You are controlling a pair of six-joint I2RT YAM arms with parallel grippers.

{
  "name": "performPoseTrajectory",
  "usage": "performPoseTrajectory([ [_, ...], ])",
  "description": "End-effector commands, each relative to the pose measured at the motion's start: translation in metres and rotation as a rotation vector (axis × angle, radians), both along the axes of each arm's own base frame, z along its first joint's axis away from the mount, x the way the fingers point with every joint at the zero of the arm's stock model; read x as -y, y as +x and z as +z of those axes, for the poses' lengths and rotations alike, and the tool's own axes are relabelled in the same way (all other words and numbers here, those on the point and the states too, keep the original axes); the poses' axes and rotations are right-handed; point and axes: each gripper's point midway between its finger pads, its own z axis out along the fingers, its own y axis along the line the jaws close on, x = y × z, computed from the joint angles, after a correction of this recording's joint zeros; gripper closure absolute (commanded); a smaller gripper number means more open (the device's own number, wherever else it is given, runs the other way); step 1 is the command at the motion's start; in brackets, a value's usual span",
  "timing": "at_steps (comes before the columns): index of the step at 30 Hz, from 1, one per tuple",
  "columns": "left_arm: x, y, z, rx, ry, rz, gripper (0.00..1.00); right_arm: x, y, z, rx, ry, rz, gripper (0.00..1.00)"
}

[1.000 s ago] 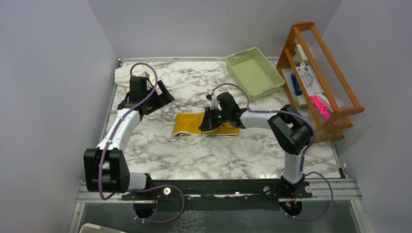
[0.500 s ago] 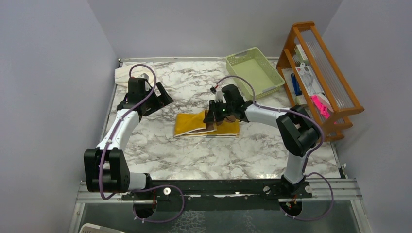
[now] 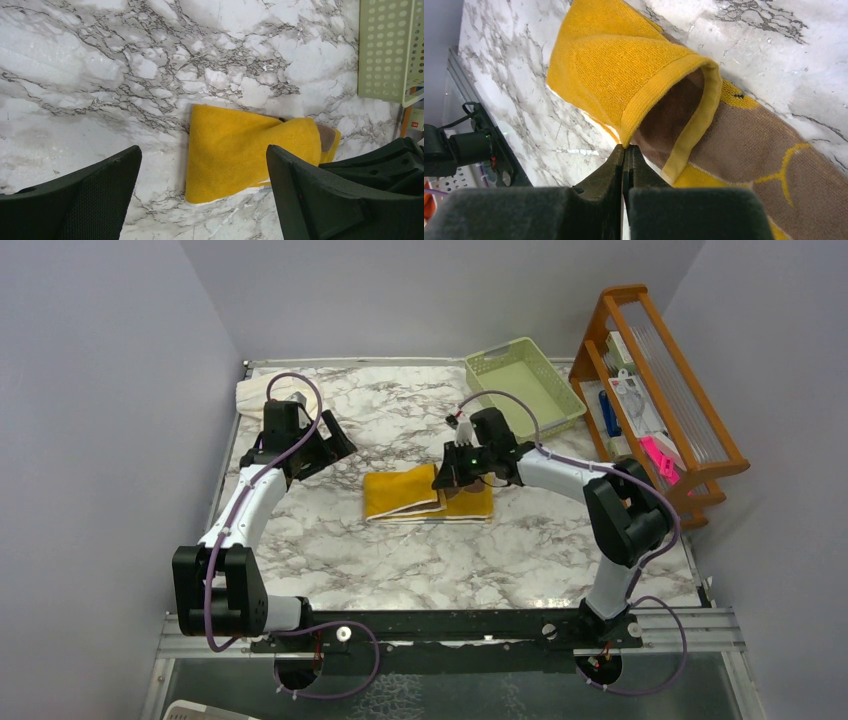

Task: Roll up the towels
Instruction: Fold the towel at the center of the board.

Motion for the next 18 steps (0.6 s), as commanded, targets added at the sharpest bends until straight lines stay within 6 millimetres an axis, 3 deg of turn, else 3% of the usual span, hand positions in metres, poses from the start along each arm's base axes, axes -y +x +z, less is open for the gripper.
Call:
performPoseTrajectory([
  [1,0.000,-0.002,0.001,-0.002,-0.008,-0.017,0.01,0.008,-0.005,0.020,0.016,0.026,0.032,0.99],
  [6,-0.001,-0.002,0.002,-0.001,-0.005,-0.017,0.01,0.014,-0.009,0.016,0.003,0.010,0.035,0.99],
  [18,0.001,-0.005,-0.002,-0.016,-0.011,-0.030,0.01,0.022,-0.018,-0.021,-0.082,-0.034,0.026,0.88],
])
